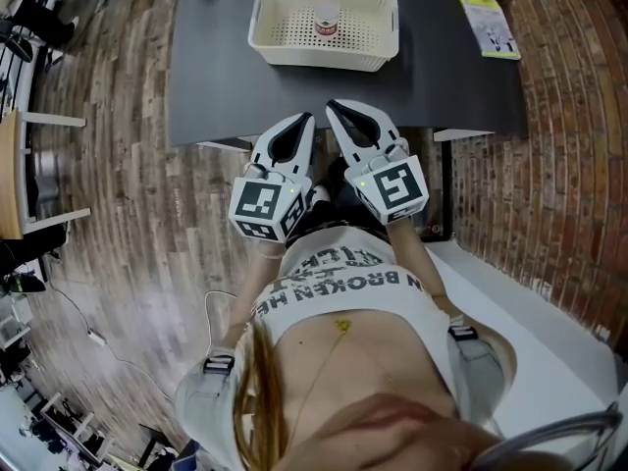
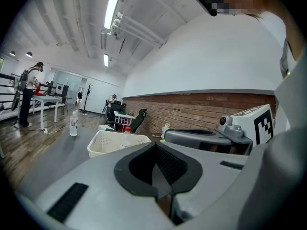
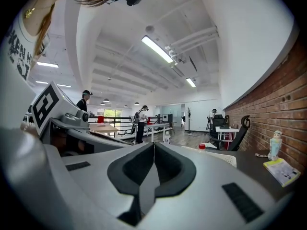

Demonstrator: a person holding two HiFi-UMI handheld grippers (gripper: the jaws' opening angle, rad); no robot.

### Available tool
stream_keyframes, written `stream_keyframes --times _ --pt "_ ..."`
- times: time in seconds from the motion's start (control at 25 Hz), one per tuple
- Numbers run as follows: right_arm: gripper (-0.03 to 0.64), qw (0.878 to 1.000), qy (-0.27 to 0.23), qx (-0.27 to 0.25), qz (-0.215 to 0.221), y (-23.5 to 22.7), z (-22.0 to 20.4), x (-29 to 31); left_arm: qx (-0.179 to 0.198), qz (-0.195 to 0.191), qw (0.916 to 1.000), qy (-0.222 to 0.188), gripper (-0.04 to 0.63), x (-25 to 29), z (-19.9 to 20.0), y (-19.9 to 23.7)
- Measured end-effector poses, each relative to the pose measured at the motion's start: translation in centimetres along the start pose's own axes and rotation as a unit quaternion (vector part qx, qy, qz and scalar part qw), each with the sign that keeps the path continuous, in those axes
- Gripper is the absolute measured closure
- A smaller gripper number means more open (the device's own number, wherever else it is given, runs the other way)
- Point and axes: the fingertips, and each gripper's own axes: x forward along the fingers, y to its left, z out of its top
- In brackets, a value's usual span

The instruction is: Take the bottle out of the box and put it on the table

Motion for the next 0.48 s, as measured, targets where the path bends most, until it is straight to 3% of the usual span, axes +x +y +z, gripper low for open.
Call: stream_keyframes --times 0.48 --pt "0.607 1.0 0.005 0.009 0.008 -5.1 0.0 4.1 -0.011 0.001 0.9999 0.004 0.592 5.9 1.5 2.6"
